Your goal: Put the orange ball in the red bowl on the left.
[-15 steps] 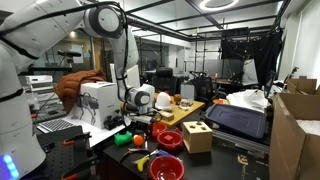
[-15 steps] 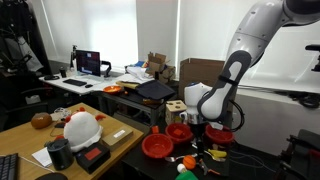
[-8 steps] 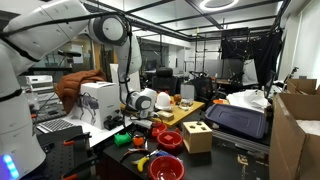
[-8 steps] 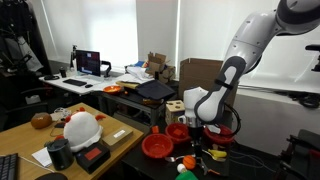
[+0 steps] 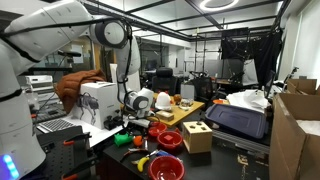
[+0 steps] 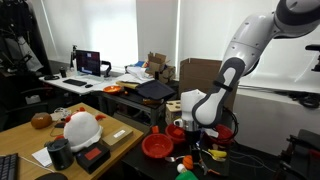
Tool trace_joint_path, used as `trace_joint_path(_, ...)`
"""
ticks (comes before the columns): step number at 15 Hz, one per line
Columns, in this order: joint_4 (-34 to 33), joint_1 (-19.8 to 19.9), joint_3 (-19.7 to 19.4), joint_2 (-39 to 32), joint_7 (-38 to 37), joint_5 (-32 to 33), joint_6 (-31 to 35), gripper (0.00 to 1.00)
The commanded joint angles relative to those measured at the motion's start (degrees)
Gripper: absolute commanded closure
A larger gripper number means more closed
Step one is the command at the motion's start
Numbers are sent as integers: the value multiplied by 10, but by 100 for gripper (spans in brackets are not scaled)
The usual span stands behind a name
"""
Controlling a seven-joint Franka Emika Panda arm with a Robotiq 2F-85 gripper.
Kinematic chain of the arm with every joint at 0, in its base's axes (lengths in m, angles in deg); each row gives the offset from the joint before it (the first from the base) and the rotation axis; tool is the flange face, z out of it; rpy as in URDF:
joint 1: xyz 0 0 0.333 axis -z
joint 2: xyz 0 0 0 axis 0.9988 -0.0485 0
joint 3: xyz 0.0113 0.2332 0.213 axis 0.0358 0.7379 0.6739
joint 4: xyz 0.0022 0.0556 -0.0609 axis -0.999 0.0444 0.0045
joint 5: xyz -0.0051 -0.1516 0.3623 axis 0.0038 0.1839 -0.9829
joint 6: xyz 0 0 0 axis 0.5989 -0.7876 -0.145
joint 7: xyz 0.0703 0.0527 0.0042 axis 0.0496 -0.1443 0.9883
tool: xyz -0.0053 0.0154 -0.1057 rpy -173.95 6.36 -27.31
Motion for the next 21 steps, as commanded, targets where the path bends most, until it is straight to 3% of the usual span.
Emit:
trace_joint_path(1,-4,10,8,-9,31,-4,19,0)
trace_joint_path(14,-12,12,-2,-39,75,33,107,0)
trace_joint_path(20,-14,32,-1,-53,94,49,144,0)
trace_joint_path(21,-15,36,-1,-56,99,48,148,25)
